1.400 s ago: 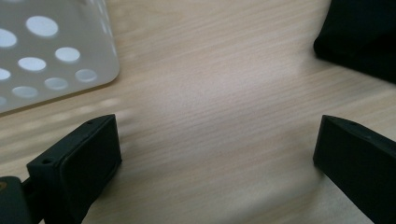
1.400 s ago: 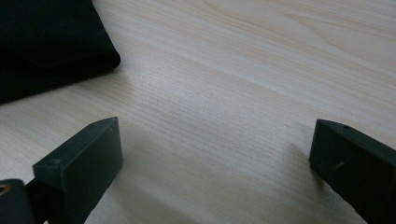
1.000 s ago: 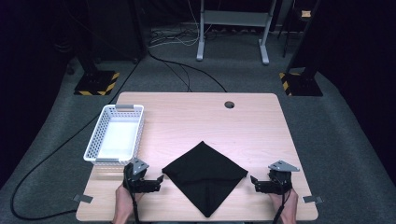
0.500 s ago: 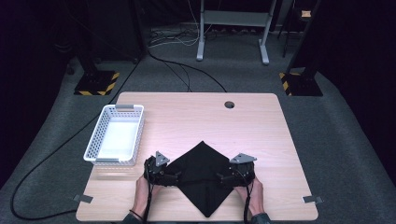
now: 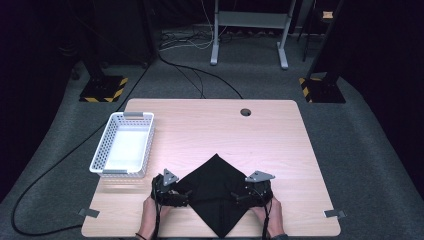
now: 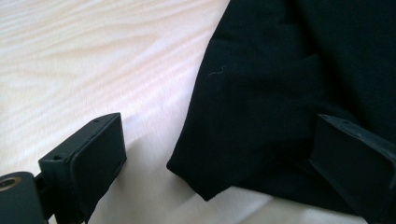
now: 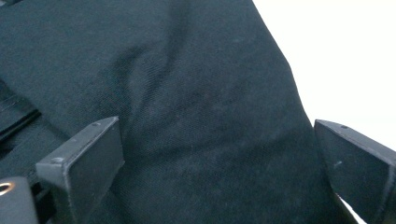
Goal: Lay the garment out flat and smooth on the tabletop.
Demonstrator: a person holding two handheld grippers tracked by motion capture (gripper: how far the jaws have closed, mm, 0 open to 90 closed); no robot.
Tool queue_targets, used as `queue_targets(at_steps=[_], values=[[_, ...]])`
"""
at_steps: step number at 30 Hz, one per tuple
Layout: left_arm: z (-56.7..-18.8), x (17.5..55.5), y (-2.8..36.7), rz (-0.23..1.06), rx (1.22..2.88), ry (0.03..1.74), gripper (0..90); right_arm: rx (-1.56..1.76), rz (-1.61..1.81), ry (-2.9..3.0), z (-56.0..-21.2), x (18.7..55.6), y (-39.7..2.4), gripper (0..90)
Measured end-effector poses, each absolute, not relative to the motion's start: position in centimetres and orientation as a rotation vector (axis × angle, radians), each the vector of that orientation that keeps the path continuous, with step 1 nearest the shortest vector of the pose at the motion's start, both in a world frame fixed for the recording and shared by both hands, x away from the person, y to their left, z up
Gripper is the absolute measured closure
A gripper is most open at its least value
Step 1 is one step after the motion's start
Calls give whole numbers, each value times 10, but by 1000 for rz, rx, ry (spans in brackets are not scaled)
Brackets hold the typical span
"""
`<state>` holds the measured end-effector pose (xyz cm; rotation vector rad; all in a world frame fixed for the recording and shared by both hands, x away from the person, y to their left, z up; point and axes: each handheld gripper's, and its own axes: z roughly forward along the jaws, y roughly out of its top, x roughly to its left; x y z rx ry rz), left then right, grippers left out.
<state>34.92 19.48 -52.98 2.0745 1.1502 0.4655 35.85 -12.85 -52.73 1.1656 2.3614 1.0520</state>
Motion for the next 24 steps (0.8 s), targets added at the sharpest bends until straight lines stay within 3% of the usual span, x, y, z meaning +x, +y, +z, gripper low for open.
queue_targets(at_steps=[7, 11, 17, 24], values=[[-529, 333, 195, 503, 2068, 1133, 54, 1137, 1058, 2360, -527, 347, -127, 31], [-527, 347, 199, 442, 2032, 1140, 6, 1252, 1117, 2325, -515, 348, -134, 33], [-530, 352, 196, 423, 2069, 1138, 11, 1074, 1115, 2320, -481, 322, -113, 160], [-530, 352, 196, 424, 2083, 1120, 13, 982, 972, 2470, -501, 321, -85, 380]])
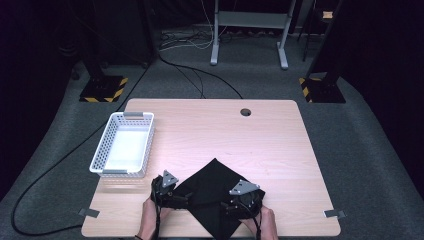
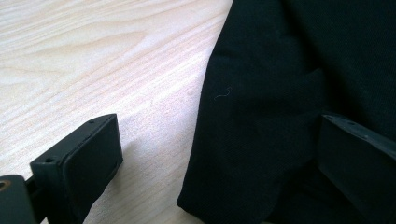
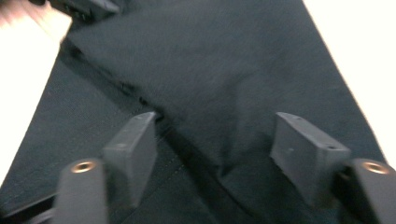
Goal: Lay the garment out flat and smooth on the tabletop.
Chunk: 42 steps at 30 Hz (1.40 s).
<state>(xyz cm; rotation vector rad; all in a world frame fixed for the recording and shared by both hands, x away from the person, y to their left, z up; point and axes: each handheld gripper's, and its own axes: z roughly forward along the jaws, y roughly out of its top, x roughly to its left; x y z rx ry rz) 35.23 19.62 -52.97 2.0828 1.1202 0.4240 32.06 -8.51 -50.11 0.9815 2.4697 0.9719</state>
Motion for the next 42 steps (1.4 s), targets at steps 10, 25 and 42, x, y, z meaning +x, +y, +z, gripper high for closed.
queue_targets(at_steps=[10, 25, 42], values=[[-530, 352, 196, 425, 2084, 1119, 13, 1028, 996, 2466, -495, 324, -88, 851], [-529, 349, 195, 456, 2086, 1110, 14, 1152, 993, 2313, -483, 357, -113, 868], [-519, 353, 189, 393, 2030, 1123, 37, 1274, 1010, 2293, -509, 378, -121, 872]])
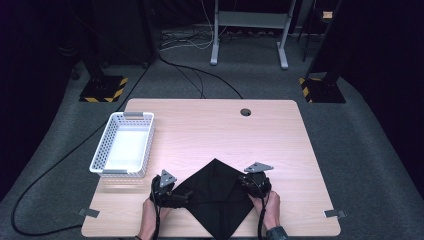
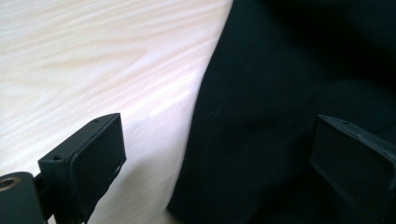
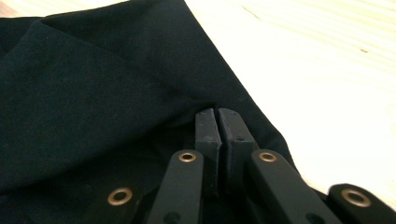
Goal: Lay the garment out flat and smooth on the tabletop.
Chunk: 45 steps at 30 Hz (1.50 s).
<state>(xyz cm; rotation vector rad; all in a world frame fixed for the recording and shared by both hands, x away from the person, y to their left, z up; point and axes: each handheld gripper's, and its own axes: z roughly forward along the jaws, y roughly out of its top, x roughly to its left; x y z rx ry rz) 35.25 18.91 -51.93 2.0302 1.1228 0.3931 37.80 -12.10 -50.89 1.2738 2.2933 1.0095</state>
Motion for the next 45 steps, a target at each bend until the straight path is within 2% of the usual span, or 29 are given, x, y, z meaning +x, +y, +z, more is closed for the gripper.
queue_targets(at_steps=[8, 17, 23, 27, 32, 38, 45], values=[[-529, 354, 171, 425, 2077, 1113, 47, 1247, 1010, 2269, -500, 377, -122, 871], [-529, 354, 171, 424, 2085, 1096, 56, 1294, 1008, 2149, -469, 399, -153, 870], [-529, 354, 171, 425, 2084, 1098, 56, 1352, 902, 2199, -486, 417, -160, 857], [-529, 354, 171, 426, 2084, 1097, 56, 1383, 864, 2247, -502, 416, -161, 749], [-529, 354, 171, 425, 2084, 1098, 56, 1400, 897, 2201, -486, 404, -173, 604], [-529, 354, 171, 426, 2084, 1099, 56, 1420, 1060, 2202, -469, 381, -178, 537], [-529, 354, 171, 425, 2082, 1100, 56, 1434, 1065, 2307, -481, 380, -155, 498]])
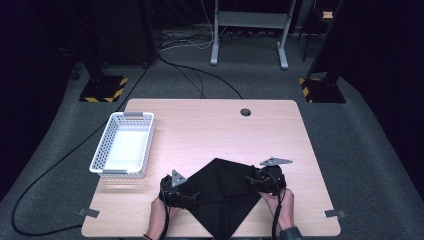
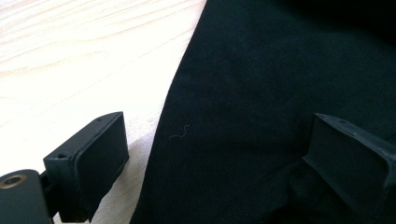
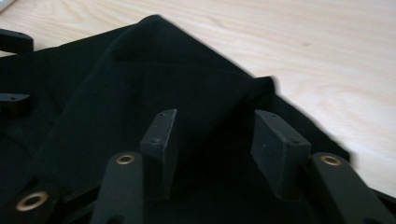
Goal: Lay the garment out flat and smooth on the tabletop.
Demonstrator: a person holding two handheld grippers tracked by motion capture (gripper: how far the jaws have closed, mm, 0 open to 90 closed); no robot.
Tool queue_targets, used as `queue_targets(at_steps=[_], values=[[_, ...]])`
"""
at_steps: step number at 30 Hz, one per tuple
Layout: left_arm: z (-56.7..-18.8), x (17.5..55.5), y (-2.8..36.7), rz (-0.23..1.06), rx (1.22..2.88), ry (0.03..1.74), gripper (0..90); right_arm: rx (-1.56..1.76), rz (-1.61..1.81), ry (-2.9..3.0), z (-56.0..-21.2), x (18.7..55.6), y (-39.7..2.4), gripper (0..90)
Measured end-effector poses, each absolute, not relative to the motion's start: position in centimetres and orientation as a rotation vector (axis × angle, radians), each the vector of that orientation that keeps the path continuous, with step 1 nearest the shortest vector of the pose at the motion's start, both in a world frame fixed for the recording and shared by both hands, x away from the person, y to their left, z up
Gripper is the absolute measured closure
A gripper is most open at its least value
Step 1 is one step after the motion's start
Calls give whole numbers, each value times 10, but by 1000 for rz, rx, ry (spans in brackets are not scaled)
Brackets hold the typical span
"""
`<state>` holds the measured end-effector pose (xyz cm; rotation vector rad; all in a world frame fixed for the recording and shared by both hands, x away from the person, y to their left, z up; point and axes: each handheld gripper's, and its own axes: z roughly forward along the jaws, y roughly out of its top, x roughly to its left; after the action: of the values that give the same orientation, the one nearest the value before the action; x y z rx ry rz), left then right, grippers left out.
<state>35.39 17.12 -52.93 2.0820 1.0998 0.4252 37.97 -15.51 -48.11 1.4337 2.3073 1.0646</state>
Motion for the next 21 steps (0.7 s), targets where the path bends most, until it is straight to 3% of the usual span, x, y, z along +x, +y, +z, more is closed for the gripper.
queue_targets(at_steps=[3, 7, 11, 21], values=[[-529, 354, 171, 425, 2082, 1100, 55, 1467, 1071, 2324, -488, 384, -151, 561], [-529, 354, 171, 425, 2082, 1100, 56, 1463, 1097, 2313, -493, 387, -151, 751], [-529, 354, 171, 426, 2083, 1099, 56, 1448, 1097, 2305, -492, 388, -152, 862], [-529, 354, 171, 426, 2082, 1099, 56, 1367, 1009, 2219, -475, 394, -157, 884]])
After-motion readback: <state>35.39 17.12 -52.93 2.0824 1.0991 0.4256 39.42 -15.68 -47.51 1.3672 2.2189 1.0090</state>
